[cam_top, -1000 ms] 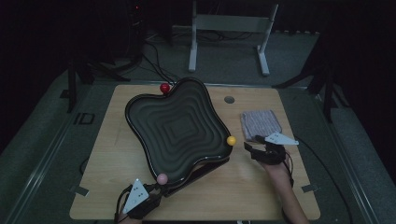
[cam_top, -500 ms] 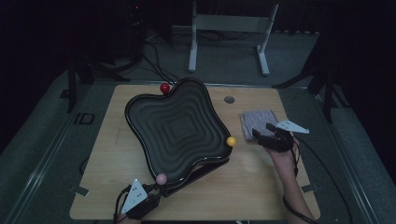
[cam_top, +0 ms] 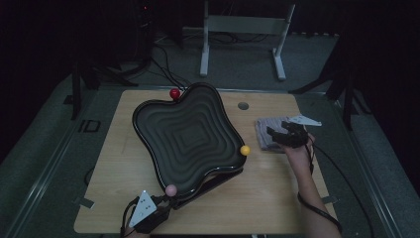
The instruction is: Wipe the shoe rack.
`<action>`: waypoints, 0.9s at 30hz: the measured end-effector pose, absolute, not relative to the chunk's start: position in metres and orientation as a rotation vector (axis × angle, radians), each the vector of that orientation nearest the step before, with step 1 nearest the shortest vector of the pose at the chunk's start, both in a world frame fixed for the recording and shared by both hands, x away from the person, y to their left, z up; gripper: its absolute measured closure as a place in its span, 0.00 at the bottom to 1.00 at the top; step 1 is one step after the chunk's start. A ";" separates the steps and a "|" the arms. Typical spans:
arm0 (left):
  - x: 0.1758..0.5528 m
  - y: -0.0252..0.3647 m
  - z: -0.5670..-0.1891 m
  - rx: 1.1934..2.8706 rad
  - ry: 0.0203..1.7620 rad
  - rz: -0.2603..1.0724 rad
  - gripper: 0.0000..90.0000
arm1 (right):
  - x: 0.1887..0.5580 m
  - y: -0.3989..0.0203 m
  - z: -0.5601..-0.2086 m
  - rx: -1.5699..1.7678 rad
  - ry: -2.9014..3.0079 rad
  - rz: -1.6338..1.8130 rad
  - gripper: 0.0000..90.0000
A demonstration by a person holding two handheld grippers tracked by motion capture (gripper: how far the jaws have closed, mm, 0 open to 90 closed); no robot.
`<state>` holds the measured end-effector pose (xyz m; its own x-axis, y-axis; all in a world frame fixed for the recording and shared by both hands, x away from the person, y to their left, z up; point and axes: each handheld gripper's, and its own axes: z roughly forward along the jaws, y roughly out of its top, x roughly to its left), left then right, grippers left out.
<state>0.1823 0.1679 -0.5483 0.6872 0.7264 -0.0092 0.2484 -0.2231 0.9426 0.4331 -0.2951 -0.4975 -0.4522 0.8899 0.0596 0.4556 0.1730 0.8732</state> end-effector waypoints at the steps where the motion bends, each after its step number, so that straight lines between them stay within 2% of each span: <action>1: 0.182 0.168 -0.548 1.786 0.777 0.536 0.83 | 0.436 -0.295 -0.499 1.271 1.987 1.211 0.29; 16: 0.182 0.168 -0.548 1.783 0.784 0.534 0.83 | 0.485 -0.305 -0.521 1.430 1.964 1.088 0.29; 23: 0.181 0.167 -0.548 1.781 0.788 0.534 0.83 | 0.508 -0.298 -0.538 1.506 1.975 0.978 0.16; 27: 0.180 0.166 -0.549 1.779 0.785 0.539 0.83 | 0.512 -0.294 -0.548 1.511 1.999 0.923 0.15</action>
<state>0.1802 0.1658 -0.5486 0.6809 0.7323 -0.0137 0.2509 -0.2156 0.9437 0.5120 -0.2945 -0.5475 -0.2857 0.9578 0.0305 0.6444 0.1684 0.7460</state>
